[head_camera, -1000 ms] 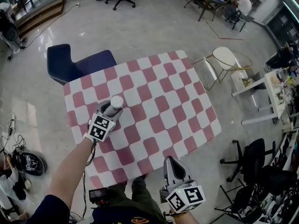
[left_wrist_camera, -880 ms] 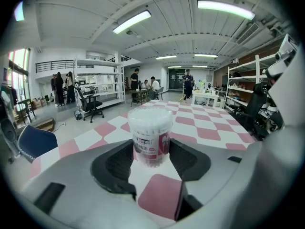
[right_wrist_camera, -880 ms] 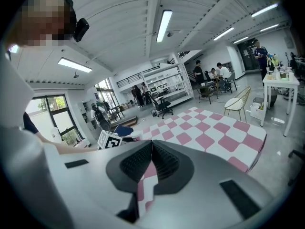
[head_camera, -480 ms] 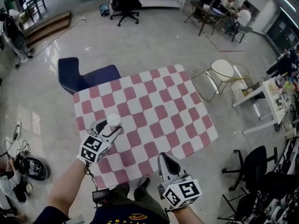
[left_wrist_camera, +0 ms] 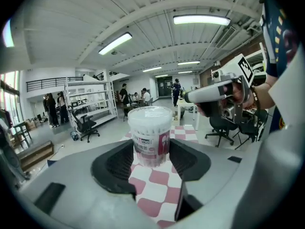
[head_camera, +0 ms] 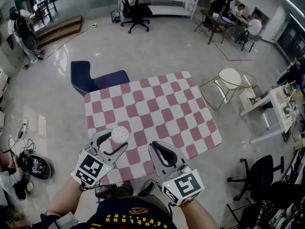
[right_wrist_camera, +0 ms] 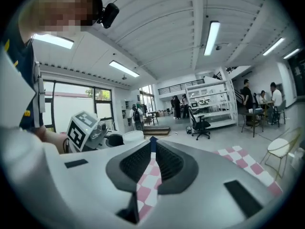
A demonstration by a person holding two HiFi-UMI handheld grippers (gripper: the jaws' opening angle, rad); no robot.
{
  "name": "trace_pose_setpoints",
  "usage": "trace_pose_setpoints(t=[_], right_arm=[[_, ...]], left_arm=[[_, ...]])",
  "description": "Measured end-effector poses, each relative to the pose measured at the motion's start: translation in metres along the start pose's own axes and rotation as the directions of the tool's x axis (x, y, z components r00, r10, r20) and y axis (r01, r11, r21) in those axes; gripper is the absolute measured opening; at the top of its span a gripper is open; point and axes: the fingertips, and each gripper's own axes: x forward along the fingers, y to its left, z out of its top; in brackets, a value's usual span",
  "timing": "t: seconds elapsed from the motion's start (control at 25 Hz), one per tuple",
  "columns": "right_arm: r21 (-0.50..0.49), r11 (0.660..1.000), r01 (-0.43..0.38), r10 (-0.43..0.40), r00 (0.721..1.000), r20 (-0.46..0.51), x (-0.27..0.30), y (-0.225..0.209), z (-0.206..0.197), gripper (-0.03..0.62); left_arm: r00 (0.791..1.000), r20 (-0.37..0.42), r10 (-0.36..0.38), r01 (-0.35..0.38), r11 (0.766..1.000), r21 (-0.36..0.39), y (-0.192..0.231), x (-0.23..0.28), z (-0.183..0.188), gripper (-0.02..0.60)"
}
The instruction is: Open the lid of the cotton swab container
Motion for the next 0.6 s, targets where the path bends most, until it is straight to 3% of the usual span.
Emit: trace_pose_setpoints(t=[0.12, 0.32, 0.48, 0.6], right_arm=[[-0.068, 0.994, -0.083, 0.082, 0.997, -0.017, 0.002, 0.021, 0.009, 0.04], [-0.098, 0.969, -0.228, 0.22, 0.972, -0.082, 0.003, 0.056, 0.011, 0.121], [-0.143, 0.931, -0.335, 0.314, 0.937, -0.151, 0.008, 0.085, 0.001, 0.257], [-0.174, 0.911, -0.374, 0.341, 0.92, -0.19, 0.01, 0.097, -0.008, 0.265]], left_arm=[[1.0, -0.024, -0.011, 0.012, 0.999, 0.048, -0.019, -0.009, 0.002, 0.239], [1.0, 0.008, -0.004, 0.004, 0.999, 0.044, -0.039, -0.023, 0.005, 0.239], [0.999, 0.021, -0.032, 0.031, 0.998, 0.054, -0.057, -0.029, 0.002, 0.239], [0.998, 0.023, -0.064, 0.063, 0.997, 0.038, -0.072, -0.029, -0.005, 0.239]])
